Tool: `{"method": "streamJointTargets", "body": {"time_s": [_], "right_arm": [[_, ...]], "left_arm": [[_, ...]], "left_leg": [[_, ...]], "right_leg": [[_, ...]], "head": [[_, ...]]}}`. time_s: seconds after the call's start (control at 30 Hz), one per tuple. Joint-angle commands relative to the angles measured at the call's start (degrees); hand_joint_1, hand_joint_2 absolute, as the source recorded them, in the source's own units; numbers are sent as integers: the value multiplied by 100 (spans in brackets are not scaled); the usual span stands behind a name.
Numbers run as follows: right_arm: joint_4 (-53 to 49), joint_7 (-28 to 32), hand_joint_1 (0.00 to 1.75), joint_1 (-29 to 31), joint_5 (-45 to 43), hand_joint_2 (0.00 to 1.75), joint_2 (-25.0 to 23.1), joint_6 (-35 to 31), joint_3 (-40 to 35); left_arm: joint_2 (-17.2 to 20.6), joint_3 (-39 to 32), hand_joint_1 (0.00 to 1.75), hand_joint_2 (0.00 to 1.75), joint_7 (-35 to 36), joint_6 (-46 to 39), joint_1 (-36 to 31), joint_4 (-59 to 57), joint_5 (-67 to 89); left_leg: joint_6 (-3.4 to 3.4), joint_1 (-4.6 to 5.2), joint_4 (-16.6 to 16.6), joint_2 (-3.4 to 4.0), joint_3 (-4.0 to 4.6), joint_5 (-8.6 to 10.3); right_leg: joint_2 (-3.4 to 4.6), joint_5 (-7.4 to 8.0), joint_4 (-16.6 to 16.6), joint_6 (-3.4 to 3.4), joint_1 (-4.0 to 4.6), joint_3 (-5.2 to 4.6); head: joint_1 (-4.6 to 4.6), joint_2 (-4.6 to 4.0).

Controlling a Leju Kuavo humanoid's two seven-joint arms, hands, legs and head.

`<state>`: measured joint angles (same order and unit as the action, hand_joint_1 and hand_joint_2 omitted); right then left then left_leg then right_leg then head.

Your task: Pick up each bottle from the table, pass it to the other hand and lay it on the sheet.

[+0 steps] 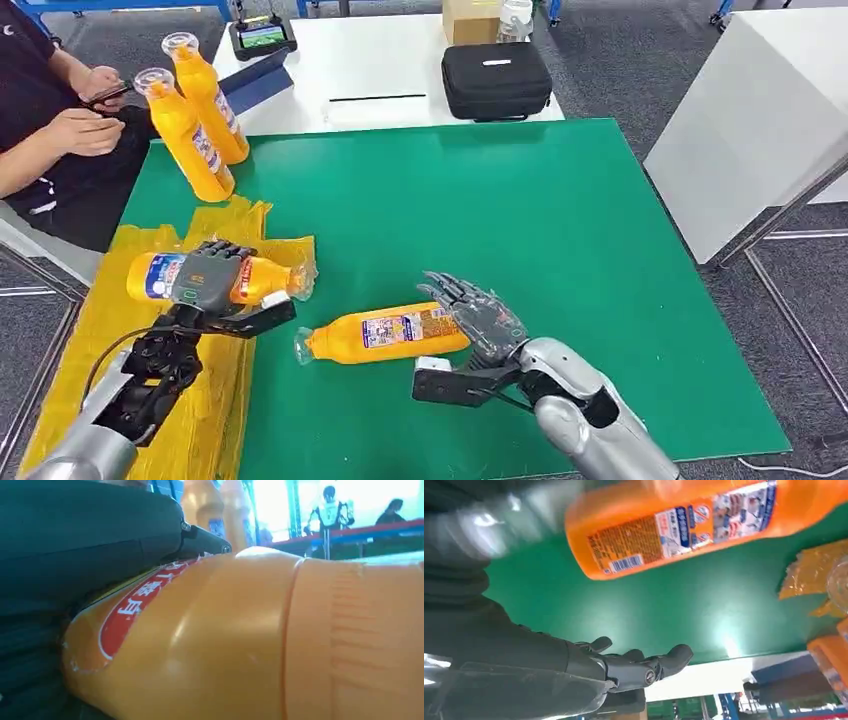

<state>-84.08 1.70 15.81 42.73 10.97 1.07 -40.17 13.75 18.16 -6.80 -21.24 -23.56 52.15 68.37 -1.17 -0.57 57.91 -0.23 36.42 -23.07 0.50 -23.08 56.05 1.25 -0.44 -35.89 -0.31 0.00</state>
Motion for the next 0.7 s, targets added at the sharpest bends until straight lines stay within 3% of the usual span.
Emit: {"method": "streamJointTargets", "body": {"time_s": [0.03, 0.07, 0.3, 0.4, 0.7], "right_arm": [[684, -104, 0, 347, -56, 175, 209, 287, -395], [829, -165, 0, 388, 11, 175, 173, 285, -406], [1853, -126, 0, 906, 233, 175, -198, 204, -429], [2453, -114, 0, 1207, 303, 175, -457, 197, -459], [3097, -202, 0, 1377, 558, 175, -763, 88, -510]], "left_arm": [[-82, 780, 0, 175, -354, 636, -613, -1173, -293], [-66, 867, 0, 0, -359, 746, -651, -1242, -303], [-8, 732, 0, 0, -1066, 1282, -752, -1192, -1329], [-15, 723, 0, 0, -1515, 1958, -930, -1163, -2099], [-63, 706, 0, 0, -1964, 2768, -1355, -1040, -3430]], "left_leg": [[2, 0, -4, -13, -24, -4], [3, -1, -4, -15, -39, -7], [3, -3, -2, 10, -29, -8], [3, -3, 0, 9, -18, -4], [6, -6, 2, -2, -20, 4]], "right_leg": [[-17, -8, -5, -2, 2, 30], [-22, -13, -7, -3, 3, 47], [5, -4, -4, -3, 4, 34], [5, -1, 0, -4, 4, 22], [-12, -4, 1, -3, 6, 28]], "head": [[0, 0], [2, 0], [0, 0], [2, 0], [2, 0]]}}
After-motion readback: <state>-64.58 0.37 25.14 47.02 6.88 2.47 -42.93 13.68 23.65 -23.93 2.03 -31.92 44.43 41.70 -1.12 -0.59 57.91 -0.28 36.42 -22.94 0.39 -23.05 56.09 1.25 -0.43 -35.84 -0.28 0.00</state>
